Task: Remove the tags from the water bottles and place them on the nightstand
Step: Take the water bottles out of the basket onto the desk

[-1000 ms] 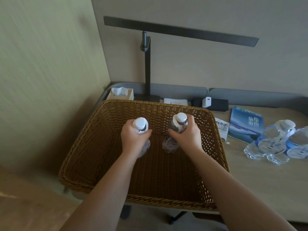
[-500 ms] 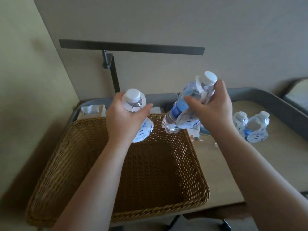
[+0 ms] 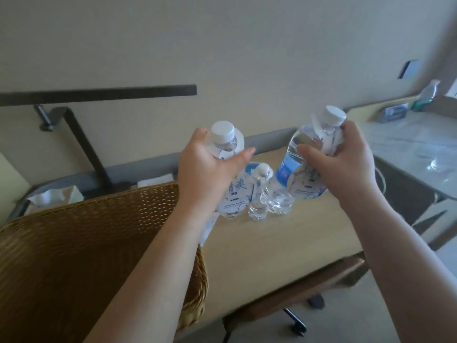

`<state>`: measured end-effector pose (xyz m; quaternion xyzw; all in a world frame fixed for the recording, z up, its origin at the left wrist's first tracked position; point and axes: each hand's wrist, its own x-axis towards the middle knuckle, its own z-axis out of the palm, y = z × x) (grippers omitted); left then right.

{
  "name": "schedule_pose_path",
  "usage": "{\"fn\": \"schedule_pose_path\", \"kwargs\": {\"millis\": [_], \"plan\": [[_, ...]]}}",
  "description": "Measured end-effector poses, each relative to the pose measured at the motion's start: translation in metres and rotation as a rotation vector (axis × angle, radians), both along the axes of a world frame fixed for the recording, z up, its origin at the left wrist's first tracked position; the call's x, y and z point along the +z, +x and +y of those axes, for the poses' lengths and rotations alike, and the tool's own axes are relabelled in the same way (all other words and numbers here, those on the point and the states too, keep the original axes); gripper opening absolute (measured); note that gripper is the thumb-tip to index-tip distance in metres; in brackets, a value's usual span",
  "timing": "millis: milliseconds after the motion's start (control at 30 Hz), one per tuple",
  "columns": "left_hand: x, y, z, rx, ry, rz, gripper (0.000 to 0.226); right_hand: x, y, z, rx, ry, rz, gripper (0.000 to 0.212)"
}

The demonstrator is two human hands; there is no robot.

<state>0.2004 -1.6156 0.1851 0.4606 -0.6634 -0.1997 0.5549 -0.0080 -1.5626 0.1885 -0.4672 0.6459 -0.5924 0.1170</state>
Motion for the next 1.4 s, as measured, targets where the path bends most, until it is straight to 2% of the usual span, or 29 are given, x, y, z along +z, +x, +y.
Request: {"fn": "schedule_pose_path", "kwargs": {"millis": [300, 467, 567, 833, 1133, 1400], "plan": [[-0.055, -0.182, 0.025, 0.010, 0.148, 0.025, 0.048, -0.046, -0.192, 0.035, 0.017, 0.115, 0.051, 0.052], [-0.083, -0.258, 0.024, 0.066, 0.214, 0.009, 0.060, -0.076, -0.262, 0.034, 0.027, 0.175, 0.081, 0.053], [-0.100, -0.290, 0.014, 0.068, 0.256, 0.001, 0.052, -0.097, -0.291, 0.023, 0.033, 0.205, 0.051, 0.054], [-0.143, -0.344, -0.038, 0.102, 0.307, -0.097, 0.050, -0.143, -0.332, -0.036, 0.060, 0.307, -0.101, 0.053], [-0.181, -0.374, -0.109, 0.200, 0.366, -0.074, 0.049, -0.170, -0.338, -0.125, 0.135, 0.394, 0.005, 0.052], [-0.186, -0.382, -0.136, 0.261, 0.438, -0.102, 0.046, -0.188, -0.339, -0.165, 0.269, 0.437, 0.062, 0.054]]}}
